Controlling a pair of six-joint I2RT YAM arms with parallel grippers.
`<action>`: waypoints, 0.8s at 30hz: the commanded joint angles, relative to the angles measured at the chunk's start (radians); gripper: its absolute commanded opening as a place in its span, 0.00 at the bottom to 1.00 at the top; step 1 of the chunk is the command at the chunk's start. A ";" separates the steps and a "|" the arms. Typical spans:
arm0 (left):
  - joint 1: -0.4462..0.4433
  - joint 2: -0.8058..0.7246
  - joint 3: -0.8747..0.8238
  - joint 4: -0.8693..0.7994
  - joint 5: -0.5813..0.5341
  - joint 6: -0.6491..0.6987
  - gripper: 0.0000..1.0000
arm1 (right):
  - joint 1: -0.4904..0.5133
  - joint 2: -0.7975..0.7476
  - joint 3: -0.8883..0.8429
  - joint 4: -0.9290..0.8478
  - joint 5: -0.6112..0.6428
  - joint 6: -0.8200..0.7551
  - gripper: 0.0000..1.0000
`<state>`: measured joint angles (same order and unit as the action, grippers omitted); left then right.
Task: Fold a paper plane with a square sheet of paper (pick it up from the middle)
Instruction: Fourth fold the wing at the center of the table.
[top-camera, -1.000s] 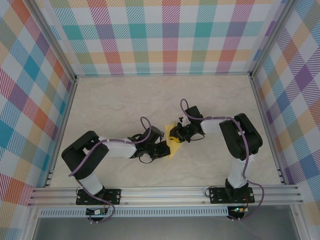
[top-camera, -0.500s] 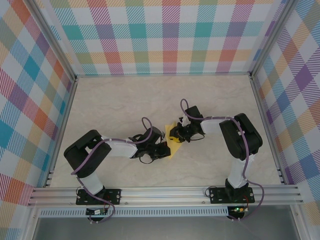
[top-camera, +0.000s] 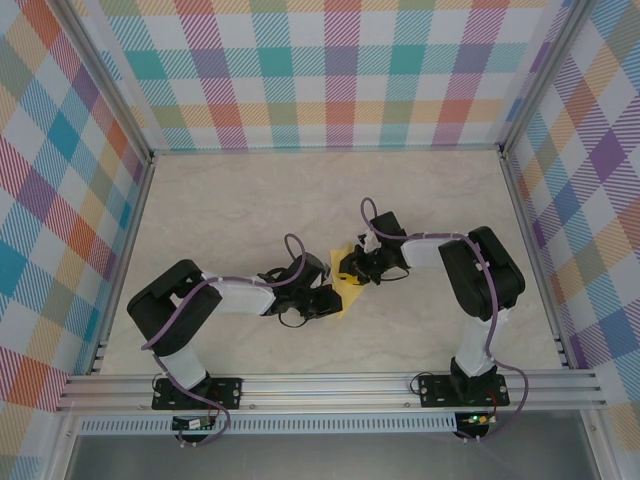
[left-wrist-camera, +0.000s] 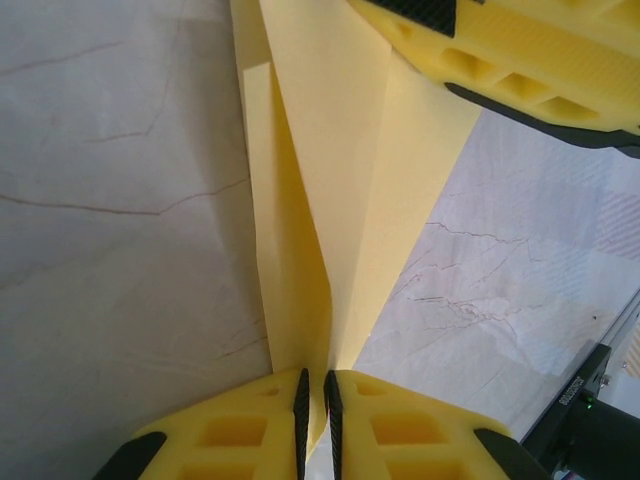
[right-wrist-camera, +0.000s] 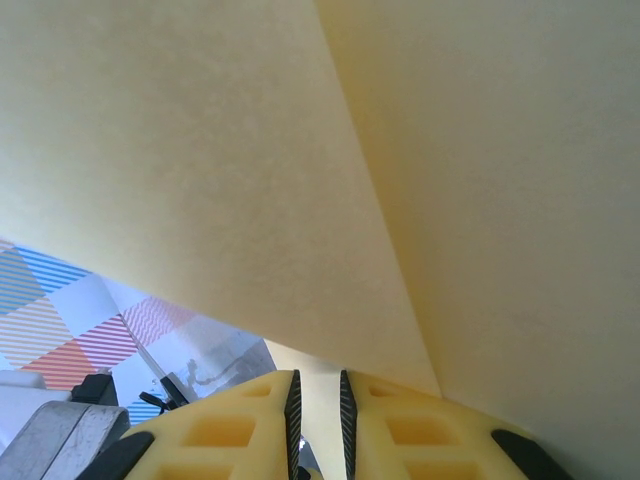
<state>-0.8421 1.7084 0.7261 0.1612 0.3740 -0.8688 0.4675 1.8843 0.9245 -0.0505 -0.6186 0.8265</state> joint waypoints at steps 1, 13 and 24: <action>-0.011 -0.001 0.013 -0.090 -0.006 0.024 0.16 | 0.000 0.107 -0.052 -0.136 0.175 -0.013 0.21; -0.016 0.015 0.022 -0.174 -0.024 0.060 0.08 | 0.002 0.108 -0.053 -0.135 0.178 -0.012 0.22; -0.026 -0.017 0.025 -0.329 -0.055 0.122 0.06 | 0.002 0.110 -0.052 -0.146 0.194 -0.012 0.22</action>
<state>-0.8440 1.7050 0.7715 0.0315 0.3458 -0.7834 0.4675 1.8843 0.9260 -0.0547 -0.6174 0.8265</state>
